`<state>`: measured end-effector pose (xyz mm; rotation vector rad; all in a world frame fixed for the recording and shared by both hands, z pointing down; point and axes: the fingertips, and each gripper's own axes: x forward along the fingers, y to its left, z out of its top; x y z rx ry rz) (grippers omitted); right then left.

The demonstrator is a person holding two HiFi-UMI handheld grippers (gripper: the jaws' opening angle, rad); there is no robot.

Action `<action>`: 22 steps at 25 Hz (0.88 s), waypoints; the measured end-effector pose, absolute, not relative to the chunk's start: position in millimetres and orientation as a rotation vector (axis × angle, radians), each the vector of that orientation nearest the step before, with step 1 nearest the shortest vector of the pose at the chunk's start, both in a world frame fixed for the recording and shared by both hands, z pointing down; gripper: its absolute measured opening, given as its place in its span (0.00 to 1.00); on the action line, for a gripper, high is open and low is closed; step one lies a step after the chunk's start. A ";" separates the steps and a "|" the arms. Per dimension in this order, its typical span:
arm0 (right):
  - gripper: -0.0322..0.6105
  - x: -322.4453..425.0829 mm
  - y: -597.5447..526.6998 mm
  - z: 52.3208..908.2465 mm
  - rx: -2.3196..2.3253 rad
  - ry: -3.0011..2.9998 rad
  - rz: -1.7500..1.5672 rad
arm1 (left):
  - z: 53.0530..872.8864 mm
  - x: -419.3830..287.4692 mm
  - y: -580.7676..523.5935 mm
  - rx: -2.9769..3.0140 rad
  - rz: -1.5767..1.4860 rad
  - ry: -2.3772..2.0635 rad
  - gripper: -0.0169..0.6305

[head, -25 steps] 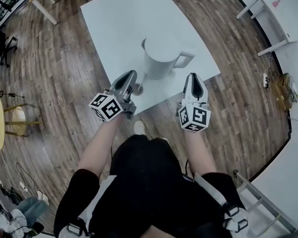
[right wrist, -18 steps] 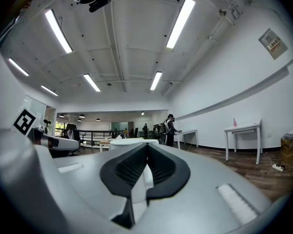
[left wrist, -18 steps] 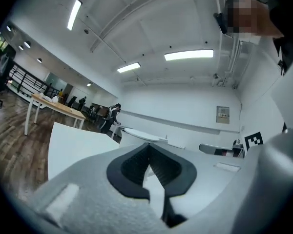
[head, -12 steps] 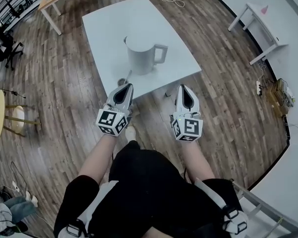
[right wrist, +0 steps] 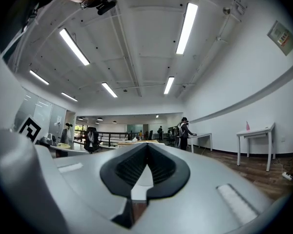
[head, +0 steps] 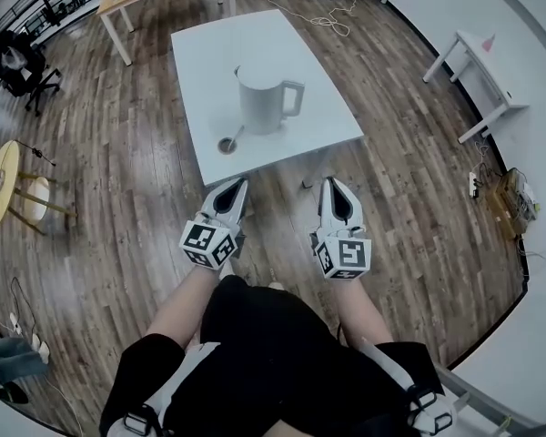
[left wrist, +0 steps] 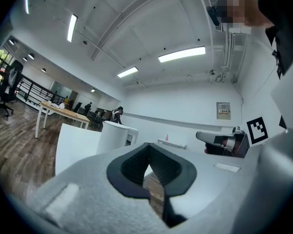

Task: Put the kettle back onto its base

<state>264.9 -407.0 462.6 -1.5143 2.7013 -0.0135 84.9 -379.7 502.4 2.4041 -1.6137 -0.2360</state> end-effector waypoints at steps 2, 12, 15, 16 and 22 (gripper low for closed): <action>0.05 262.3 -400.0 461.4 -1.497 2.699 -0.014 | 508.1 81.3 -374.3 2.387 -0.237 -1.620 0.02; 0.05 237.4 -404.1 458.9 -1.526 2.656 -0.110 | 474.7 22.5 -371.7 2.443 -0.288 -1.616 0.02; 0.05 227.0 -404.3 454.4 -1.517 2.640 -0.111 | 469.4 10.2 -374.7 2.454 -0.297 -1.619 0.02; 0.05 221.3 -404.2 453.4 -1.511 2.643 -0.105 | 468.7 5.5 -375.7 2.452 -0.302 -1.625 0.02; 0.05 197.2 -409.0 451.9 -1.494 2.664 -0.077 | 476.1 -10.8 -383.3 2.403 -0.353 -1.624 0.02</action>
